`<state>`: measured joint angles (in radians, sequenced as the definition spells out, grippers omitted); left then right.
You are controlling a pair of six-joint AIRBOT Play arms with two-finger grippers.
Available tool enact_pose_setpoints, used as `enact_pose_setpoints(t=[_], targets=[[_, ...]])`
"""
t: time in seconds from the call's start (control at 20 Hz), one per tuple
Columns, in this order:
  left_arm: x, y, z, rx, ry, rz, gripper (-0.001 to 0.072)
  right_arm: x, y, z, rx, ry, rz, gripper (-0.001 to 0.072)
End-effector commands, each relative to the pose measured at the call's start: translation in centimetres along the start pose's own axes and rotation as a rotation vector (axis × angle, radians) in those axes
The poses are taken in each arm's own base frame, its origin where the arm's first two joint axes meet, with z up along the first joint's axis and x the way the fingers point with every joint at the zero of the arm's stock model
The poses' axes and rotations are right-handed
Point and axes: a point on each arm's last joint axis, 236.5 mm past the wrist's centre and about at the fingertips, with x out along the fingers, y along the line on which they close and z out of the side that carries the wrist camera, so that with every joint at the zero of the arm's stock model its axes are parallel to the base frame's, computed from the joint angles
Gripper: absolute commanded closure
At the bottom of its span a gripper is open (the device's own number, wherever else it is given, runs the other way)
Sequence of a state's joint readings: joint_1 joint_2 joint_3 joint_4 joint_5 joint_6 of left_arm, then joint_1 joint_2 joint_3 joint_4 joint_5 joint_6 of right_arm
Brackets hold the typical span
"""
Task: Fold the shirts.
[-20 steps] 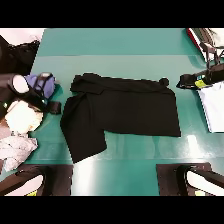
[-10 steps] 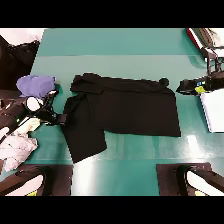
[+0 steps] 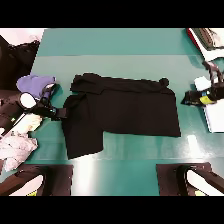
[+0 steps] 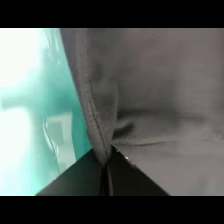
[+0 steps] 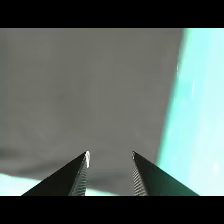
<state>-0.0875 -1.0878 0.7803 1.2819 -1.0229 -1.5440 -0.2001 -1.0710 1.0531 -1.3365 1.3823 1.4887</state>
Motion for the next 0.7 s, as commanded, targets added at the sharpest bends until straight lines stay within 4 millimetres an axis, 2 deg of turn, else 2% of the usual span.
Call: enact_pose_setpoints(t=[0.0, 0.05, 0.15, 0.25, 0.4, 0.55, 0.65], targets=[[-2.6, -1.0, 1.7, 0.027, -0.072, -0.016, 0.0685, 3.2, -3.5, -5.5, 0.101, 0.134, -0.001, 0.0309], [-2.7, -1.1, 1.6, 0.027, -0.074, -0.019, 0.0685, 4.5, -4.1, -7.3, 0.128, 0.183, 0.006, 0.0221], [-2.7, -1.1, 1.1, 0.027, -0.051, -0.019, 0.0685, 6.7, -4.7, -10.3, 0.177, 0.279, 0.019, 0.0222], [-2.7, -1.1, 0.9, 0.027, -0.041, -0.019, 0.0685, 8.3, -4.5, -11.8, 0.176, 0.324, 0.033, 0.0224], [-2.7, -1.1, 0.5, 0.028, -0.026, -0.020, 0.0685, 9.6, -4.0, -12.2, 0.145, 0.340, 0.029, 0.0227], [-2.7, -1.1, 0.4, 0.028, -0.021, -0.020, 0.0685, 9.9, -3.4, -11.7, 0.105, 0.326, 0.025, 0.0283], [-2.7, -1.1, 0.4, 0.027, -0.019, -0.020, 0.0685, 10.0, -3.0, -11.7, 0.088, 0.326, 0.023, 0.0284]])
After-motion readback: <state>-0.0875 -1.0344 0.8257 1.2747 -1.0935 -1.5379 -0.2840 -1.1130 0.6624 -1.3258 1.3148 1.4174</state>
